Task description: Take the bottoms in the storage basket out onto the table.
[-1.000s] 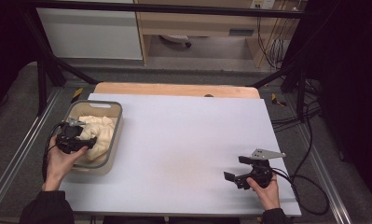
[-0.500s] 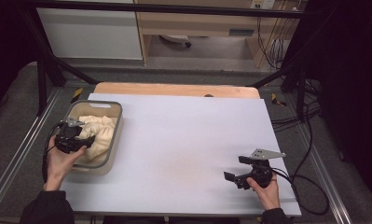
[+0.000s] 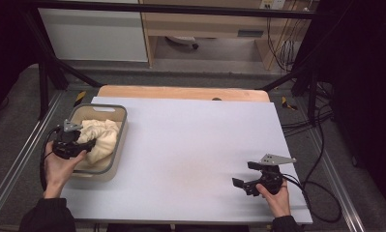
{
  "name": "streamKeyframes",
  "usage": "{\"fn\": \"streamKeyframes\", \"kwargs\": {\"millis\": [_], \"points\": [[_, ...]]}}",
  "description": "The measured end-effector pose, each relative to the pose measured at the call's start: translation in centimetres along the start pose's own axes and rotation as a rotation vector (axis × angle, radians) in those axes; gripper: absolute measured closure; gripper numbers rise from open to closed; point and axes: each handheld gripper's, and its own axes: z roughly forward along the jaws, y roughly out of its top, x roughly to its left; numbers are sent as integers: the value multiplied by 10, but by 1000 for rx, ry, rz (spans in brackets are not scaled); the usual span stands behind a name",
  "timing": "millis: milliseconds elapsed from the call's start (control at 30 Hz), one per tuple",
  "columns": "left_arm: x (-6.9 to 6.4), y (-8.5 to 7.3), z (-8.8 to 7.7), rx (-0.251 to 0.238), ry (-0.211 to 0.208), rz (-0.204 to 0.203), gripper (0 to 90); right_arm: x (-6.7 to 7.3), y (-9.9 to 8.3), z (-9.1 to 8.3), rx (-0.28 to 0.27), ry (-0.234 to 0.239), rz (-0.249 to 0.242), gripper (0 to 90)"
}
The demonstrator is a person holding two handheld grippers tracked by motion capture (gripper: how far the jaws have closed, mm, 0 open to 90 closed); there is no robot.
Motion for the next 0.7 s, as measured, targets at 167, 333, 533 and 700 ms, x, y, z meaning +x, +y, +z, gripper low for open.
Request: {"fn": "streamKeyframes", "kwargs": {"millis": [167, 333, 533, 700], "points": [[1, -1, -2, -14, -2, -9, 606, 0, 0, 0, 2, 0, 0, 6], [2, -1, -5, -27, -6, -10, 607, 0, 0, 0, 2, 0, 0, 6], [3, -2, -8, -45, -8, -19, 609, 0, 0, 0, 2, 1, -1, 6], [4, -2, -10, -59, -8, -24, 609, 0, 0, 0, 2, 1, -2, 6]]}}
